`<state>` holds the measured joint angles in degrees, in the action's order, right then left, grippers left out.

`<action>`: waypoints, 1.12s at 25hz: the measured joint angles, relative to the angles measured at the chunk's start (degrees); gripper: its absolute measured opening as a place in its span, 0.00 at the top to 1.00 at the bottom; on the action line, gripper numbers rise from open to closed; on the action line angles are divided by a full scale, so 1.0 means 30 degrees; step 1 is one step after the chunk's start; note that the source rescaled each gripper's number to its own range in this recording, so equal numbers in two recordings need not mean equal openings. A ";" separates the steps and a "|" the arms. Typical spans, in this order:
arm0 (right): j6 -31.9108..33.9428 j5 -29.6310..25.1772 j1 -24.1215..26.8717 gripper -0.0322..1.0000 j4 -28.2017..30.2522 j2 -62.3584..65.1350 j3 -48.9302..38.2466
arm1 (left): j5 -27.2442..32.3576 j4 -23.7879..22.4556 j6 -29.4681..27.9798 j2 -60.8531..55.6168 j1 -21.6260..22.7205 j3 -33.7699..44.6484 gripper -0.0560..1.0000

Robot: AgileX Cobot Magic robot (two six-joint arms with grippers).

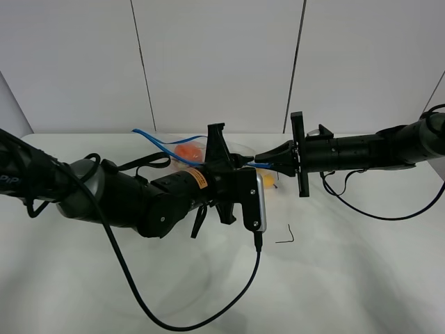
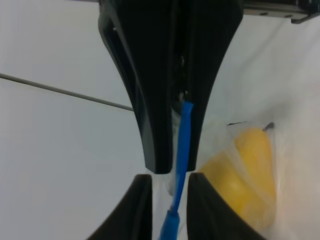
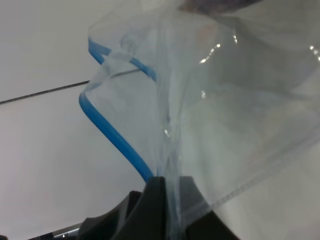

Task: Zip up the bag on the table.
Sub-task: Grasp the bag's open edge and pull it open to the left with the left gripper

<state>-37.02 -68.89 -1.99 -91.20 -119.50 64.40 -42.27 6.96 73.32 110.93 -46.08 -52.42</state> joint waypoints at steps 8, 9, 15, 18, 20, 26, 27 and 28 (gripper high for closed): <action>0.0000 0.0000 0.0000 0.96 0.0000 0.0000 0.0000 | -0.0027 -0.0018 -0.0603 0.0249 0.0059 0.0000 0.75; 0.0000 0.0000 0.0000 0.96 0.0017 0.0000 0.0000 | -0.0026 -0.0056 -0.0611 0.0377 0.0062 0.0000 0.75; 0.0000 0.0017 0.0000 0.96 0.0077 0.0000 0.0000 | -0.0459 -0.0056 -0.0611 0.0493 0.0132 0.0000 0.75; 0.0000 0.0017 0.0000 0.96 0.0077 0.0000 0.0000 | -0.0493 -0.0056 -0.0611 0.0493 0.0132 0.0000 0.75; 0.0000 0.0017 0.0000 0.96 0.0077 0.0000 0.0000 | -0.0493 0.0088 -0.0611 0.0493 0.0132 0.0000 0.75; 0.0000 0.0017 0.0000 0.96 0.0077 0.0000 0.0000 | -0.0493 0.1071 -0.0611 0.0493 0.0132 0.0000 0.75; 0.0000 0.0017 0.0000 0.96 0.0077 0.0000 0.0000 | -0.0510 0.1090 -0.0611 0.0493 0.0132 0.0000 0.75; 0.0000 0.0017 0.0000 0.96 0.0077 0.0000 0.0000 | -0.0530 0.1104 -0.0611 0.0493 0.0132 0.0000 0.75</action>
<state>-37.02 -68.84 -1.99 -90.97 -119.50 64.40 -43.86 10.27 71.49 112.41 -45.68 -52.42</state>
